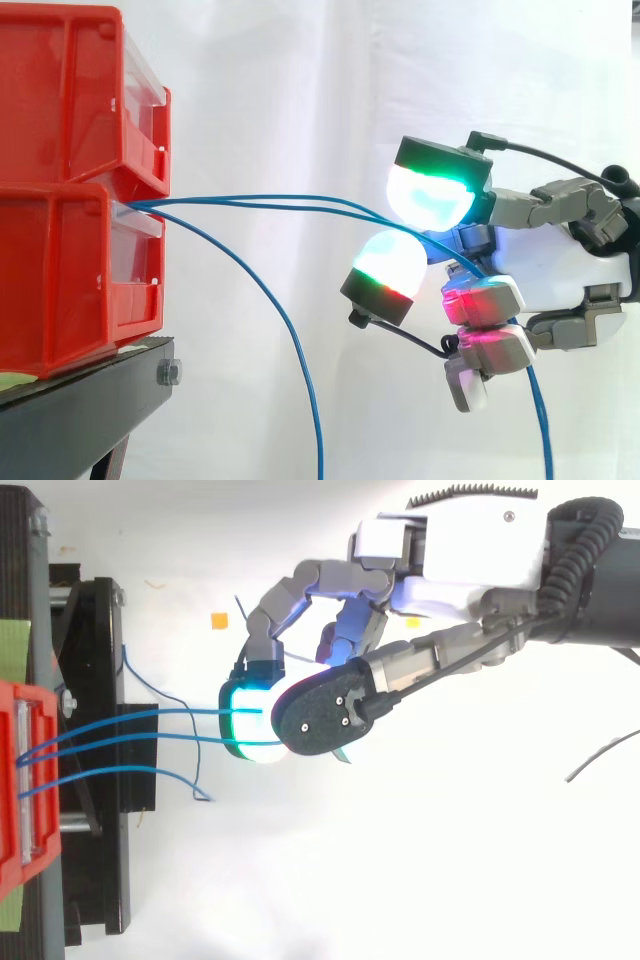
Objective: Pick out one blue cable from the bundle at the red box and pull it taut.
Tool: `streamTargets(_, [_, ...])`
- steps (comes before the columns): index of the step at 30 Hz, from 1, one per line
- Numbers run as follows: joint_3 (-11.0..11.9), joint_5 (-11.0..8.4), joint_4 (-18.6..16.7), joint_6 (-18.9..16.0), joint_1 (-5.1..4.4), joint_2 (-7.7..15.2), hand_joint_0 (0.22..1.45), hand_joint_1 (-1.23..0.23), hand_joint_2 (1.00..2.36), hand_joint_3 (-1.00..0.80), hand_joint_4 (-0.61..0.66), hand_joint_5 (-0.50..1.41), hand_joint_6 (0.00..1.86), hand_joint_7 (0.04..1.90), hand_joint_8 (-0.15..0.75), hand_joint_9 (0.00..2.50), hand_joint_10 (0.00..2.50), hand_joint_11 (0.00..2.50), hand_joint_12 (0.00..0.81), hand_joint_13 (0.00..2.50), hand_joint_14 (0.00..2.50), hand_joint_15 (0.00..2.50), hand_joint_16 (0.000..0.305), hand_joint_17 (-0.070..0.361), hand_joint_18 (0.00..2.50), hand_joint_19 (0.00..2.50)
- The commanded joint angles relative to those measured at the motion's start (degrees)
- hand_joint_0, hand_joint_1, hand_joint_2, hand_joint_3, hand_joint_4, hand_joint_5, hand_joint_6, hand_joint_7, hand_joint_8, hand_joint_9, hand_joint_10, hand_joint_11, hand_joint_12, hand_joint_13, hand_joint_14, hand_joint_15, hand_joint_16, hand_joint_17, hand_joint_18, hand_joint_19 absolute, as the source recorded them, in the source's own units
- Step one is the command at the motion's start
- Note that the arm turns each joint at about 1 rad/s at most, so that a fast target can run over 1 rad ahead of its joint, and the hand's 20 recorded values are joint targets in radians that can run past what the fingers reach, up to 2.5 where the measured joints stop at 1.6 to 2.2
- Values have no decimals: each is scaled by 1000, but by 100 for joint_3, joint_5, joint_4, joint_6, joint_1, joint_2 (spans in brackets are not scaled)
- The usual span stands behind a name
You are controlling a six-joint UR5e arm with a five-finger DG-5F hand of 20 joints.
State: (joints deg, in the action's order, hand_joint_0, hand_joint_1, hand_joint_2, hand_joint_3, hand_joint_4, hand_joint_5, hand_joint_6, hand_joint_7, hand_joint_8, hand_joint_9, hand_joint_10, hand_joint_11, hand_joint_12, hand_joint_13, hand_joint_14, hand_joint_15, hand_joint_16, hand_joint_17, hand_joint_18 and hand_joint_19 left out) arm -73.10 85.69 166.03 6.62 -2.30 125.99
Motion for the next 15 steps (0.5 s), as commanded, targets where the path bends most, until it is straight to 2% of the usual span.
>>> streamTargets(1, [6,-17,9,50,2,-65,589,-440,1003,-473,94,-140,863,840,298,1296,25,928,374,1204,22,784,38,84,766,745])
streamTargets(3, [-3,-96,105,146,2,-127,603,-437,1003,-456,83,-138,861,843,292,1302,25,928,373,1210,22,792,37,83,772,744])
streamTargets(7, [-3,-193,255,260,-16,-180,600,-535,1014,-296,73,-141,881,883,300,1299,25,952,378,1222,22,788,37,84,809,734])
streamTargets(11, [6,-193,307,296,-16,-180,598,-635,1016,-186,96,-145,923,813,316,1292,23,930,406,1245,21,773,43,97,880,690])
streamTargets(15, [-3,-210,316,296,-25,-180,609,-674,1015,-167,84,-146,929,818,319,1273,23,942,407,1246,21,776,44,98,894,685])
